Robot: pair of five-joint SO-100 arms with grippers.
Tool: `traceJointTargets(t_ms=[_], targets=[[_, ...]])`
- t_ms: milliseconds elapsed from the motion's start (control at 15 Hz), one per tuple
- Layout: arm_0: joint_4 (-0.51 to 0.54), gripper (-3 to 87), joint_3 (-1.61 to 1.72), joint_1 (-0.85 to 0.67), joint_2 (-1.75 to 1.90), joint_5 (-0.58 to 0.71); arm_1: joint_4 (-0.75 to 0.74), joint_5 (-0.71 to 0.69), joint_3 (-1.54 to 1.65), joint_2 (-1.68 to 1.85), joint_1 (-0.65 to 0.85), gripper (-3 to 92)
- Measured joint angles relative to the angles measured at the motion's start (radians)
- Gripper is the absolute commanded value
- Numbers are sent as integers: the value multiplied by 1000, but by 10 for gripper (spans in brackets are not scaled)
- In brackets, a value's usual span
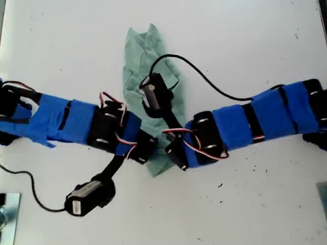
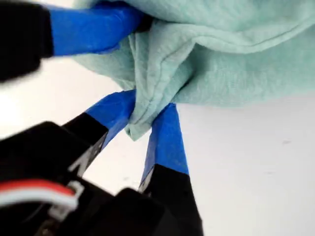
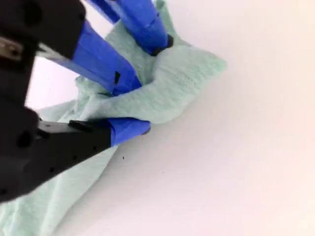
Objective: Fold t shirt
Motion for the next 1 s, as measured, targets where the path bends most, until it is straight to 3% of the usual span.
traceJointTargets(t_ms=[267, 600, 867, 933, 1000], targets=[[-26, -2, 0, 132, 60, -60, -64, -6, 2, 86, -117, -4], [-40, -2, 11, 115, 72, -64, -86, -77, 6, 101, -58, -4], [20, -1, 114, -153, 213, -41, -213, -316, 41, 123, 247, 2], [32, 60, 143, -252, 239, -15, -301, -376, 54, 117, 334, 73], [37, 169, 189, -348, 276, -9, -399, -422, 55, 97, 416, 235]])
